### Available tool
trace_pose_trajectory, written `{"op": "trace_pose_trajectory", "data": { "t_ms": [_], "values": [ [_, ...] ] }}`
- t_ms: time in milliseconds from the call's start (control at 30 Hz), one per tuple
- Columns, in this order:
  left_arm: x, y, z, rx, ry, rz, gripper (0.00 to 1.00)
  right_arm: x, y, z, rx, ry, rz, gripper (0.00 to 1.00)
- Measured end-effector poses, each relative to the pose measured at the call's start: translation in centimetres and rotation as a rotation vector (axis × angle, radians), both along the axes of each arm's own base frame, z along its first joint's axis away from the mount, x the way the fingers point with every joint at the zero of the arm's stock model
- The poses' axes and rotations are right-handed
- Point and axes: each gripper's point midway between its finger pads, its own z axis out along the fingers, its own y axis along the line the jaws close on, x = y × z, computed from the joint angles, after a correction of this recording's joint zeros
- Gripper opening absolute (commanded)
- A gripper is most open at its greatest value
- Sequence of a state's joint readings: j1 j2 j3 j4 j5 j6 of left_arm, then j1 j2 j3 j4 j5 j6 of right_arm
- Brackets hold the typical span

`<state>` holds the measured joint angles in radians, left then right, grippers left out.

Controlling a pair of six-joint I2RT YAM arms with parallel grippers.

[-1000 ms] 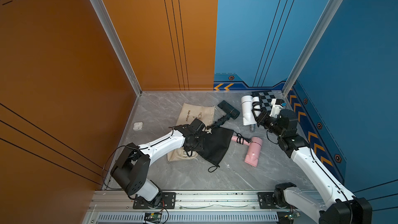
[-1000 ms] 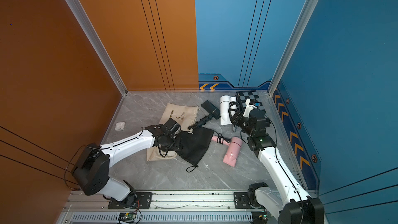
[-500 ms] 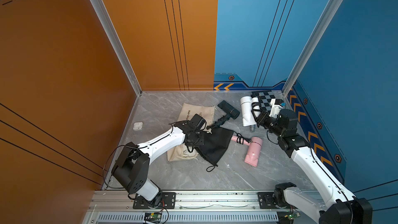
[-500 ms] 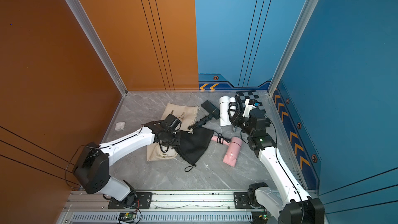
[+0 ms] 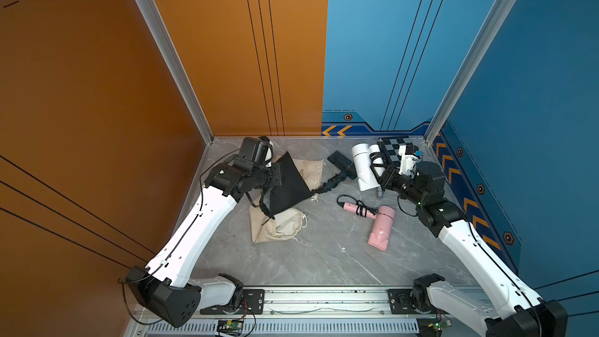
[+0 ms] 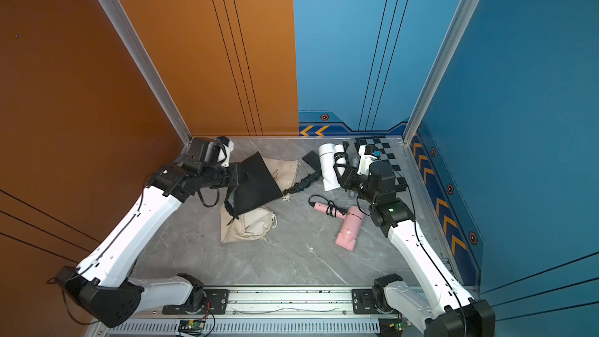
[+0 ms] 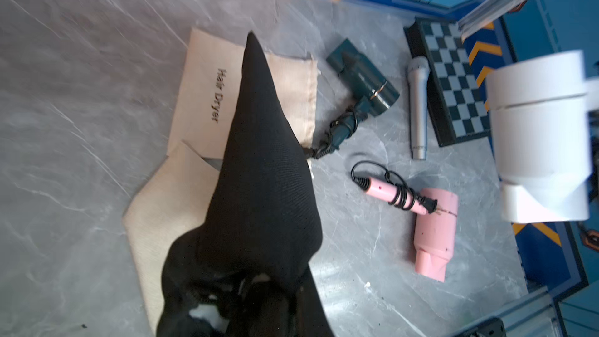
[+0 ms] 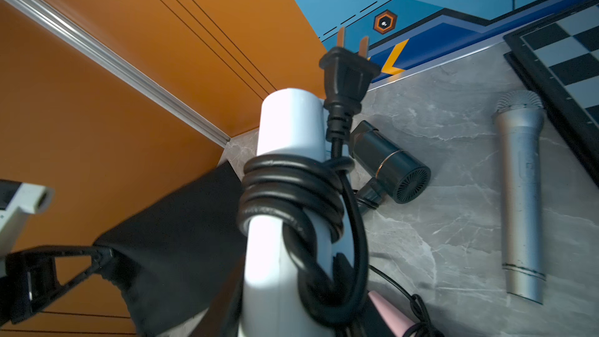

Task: Pack away hair dryers
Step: Pick up the drawstring bag from the center of the board, then place the drawstring bag in the drawstring bag.

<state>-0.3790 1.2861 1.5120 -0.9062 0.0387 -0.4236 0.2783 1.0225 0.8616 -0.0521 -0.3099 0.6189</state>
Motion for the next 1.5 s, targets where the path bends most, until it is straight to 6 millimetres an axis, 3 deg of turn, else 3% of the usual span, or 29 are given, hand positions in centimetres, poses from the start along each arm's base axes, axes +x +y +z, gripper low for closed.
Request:
{"op": "trace_pose_trajectory", "data": {
  "t_ms": [133,200,300,433,567,700,800,867,1000,1133,1233,1367,1500],
  "values": [
    [0.9,3.0,5.8,0.127,-0.138,0.035,0.00,-0.3,1.6,-0.5,-0.005,0.012,0.044,0.33],
    [1.4,3.4,8.4,0.231,-0.206,0.031,0.00,-0.4,2.2,-0.9,-0.009,0.023,0.061,0.33],
    [2.3,2.3,9.2,0.403,-0.244,-0.008,0.00,-0.5,2.5,-1.1,-0.014,0.028,0.062,0.33],
    [4.0,-1.1,4.9,0.662,-0.178,-0.097,0.00,-0.2,1.9,-1.0,-0.025,0.021,0.026,0.33],
    [5.4,-5.8,-3.4,0.916,-0.047,-0.220,0.00,-0.3,0.4,-0.2,-0.029,0.003,-0.027,0.33],
    [5.0,-10.0,-10.3,1.043,0.044,-0.337,0.00,-0.5,-2.0,1.0,-0.026,-0.027,-0.104,0.33],
    [4.4,-12.6,-12.3,1.055,0.065,-0.387,0.02,-0.8,-3.5,1.5,-0.029,-0.036,-0.154,0.33],
    [4.3,-14.4,-12.6,1.027,0.054,-0.408,0.14,-1.1,-4.3,1.4,-0.034,-0.036,-0.180,0.33],
    [4.2,-17.8,-12.1,0.912,0.029,-0.421,0.48,-2.1,-6.3,1.0,-0.048,-0.016,-0.250,0.33],
    [4.5,-19.9,-9.3,0.787,-0.023,-0.419,0.67,-2.9,-8.8,0.8,-0.058,-0.012,-0.343,0.34],
    [4.6,-21.2,-7.1,0.693,-0.071,-0.428,0.73,-3.1,-9.9,0.9,-0.064,-0.011,-0.383,0.34],
    [4.3,-21.8,-4.7,0.597,-0.112,-0.447,0.74,-2.9,-10.1,0.2,-0.073,0.012,-0.391,0.34],
    [3.8,-19.6,-1.9,0.528,-0.155,-0.425,0.74,-2.5,-9.6,-0.7,-0.075,0.044,-0.362,0.34]
  ]
}}
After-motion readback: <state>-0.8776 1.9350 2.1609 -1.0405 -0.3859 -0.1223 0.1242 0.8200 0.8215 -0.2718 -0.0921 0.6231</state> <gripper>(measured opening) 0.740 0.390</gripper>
